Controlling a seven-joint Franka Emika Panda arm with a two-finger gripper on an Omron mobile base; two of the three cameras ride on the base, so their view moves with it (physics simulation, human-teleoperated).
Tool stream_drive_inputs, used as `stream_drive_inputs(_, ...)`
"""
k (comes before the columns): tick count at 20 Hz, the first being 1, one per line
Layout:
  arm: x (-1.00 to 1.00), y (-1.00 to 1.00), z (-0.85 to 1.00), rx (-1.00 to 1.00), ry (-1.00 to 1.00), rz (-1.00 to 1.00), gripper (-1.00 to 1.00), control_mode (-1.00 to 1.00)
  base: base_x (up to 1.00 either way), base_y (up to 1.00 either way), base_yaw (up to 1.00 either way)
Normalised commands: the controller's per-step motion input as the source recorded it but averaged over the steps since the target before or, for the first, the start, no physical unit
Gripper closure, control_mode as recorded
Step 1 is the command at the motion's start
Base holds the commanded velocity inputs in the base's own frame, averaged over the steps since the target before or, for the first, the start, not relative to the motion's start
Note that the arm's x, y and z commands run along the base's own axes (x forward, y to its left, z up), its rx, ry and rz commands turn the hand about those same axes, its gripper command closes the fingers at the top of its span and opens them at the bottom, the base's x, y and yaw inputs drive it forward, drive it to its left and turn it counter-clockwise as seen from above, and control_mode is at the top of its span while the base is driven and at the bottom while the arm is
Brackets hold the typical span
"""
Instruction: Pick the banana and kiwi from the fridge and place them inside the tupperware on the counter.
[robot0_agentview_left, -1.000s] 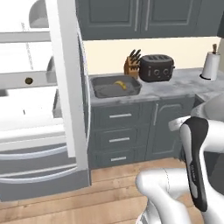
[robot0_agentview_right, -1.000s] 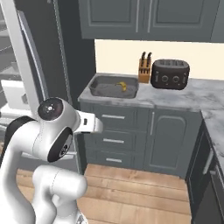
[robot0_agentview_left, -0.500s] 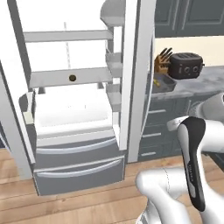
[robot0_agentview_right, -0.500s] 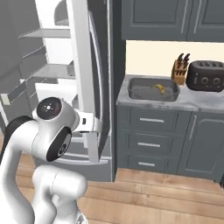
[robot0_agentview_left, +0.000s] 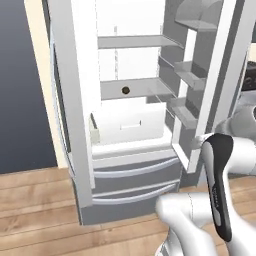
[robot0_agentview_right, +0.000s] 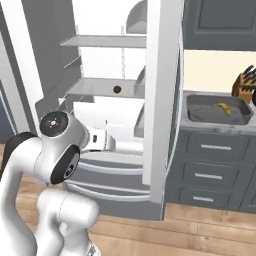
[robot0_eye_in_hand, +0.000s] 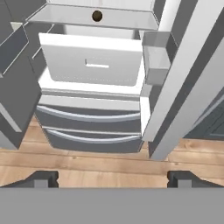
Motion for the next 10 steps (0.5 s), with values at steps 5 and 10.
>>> stream_drive_inputs(5,0.00,0.00,0.00,0.00,0.00,0.00,-1.00,1.00,0.59,0.00,0.00)
stream_drive_inputs(10,0.00,0.00,0.00,0.00,0.00,0.00,-1.00,1.00,0.91,0.06,0.00)
